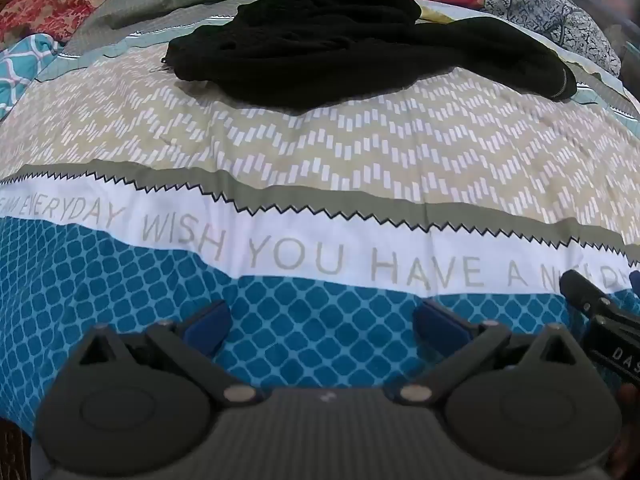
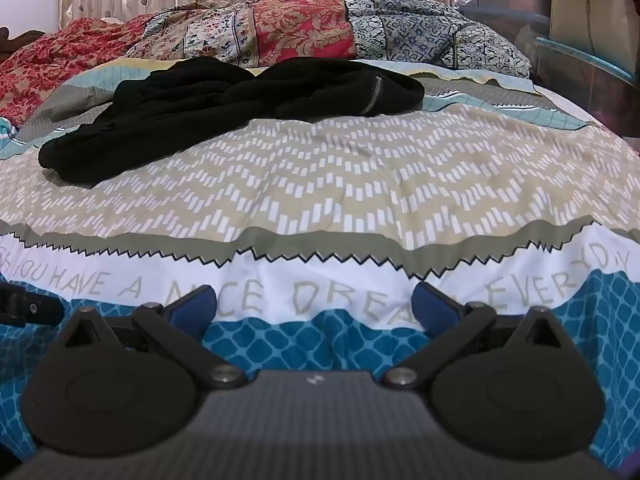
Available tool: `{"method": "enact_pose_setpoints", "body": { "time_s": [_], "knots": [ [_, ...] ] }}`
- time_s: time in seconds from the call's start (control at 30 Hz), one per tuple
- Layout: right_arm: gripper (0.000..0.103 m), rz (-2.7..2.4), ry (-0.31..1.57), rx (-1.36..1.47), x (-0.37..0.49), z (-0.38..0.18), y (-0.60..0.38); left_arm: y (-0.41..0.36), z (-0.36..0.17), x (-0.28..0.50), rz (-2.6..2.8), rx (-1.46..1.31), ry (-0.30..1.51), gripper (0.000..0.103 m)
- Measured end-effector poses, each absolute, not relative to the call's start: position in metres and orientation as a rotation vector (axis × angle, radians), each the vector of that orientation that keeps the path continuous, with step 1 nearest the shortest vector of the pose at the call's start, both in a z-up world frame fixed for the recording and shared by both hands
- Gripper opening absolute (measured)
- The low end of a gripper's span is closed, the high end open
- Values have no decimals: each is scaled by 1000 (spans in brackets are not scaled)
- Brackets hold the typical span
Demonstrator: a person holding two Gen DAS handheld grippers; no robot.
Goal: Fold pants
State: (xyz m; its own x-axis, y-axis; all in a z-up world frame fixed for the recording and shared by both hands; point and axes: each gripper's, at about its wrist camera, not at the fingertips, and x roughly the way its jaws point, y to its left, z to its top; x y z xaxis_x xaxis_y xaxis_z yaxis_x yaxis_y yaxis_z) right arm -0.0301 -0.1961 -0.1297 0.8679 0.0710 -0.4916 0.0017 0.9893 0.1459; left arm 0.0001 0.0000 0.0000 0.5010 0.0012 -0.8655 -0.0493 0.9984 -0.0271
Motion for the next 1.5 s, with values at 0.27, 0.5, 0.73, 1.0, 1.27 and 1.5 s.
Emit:
{"method": "enact_pose_setpoints", "body": {
  "time_s": [0.27,0.5,0.73,1.0,1.27,1.5],
  "knots": [
    [103,38,519,139,-30,-131,-194,3,0,-1,32,-66,1037,103],
    [103,40,514,146,-30,-130,-198,3,2,-1,33,-67,1038,103],
    [103,38,511,149,-30,-131,-196,1,1,1,39,-61,1038,103],
    [103,37,511,149,-30,-131,-196,1,-1,2,43,-65,1035,103],
    [103,46,494,194,-34,-122,-202,5,4,-2,-2,-56,1021,103],
    [63,103,453,285,-38,-110,-215,78,67,58,30,-343,870,103]
  ]
}}
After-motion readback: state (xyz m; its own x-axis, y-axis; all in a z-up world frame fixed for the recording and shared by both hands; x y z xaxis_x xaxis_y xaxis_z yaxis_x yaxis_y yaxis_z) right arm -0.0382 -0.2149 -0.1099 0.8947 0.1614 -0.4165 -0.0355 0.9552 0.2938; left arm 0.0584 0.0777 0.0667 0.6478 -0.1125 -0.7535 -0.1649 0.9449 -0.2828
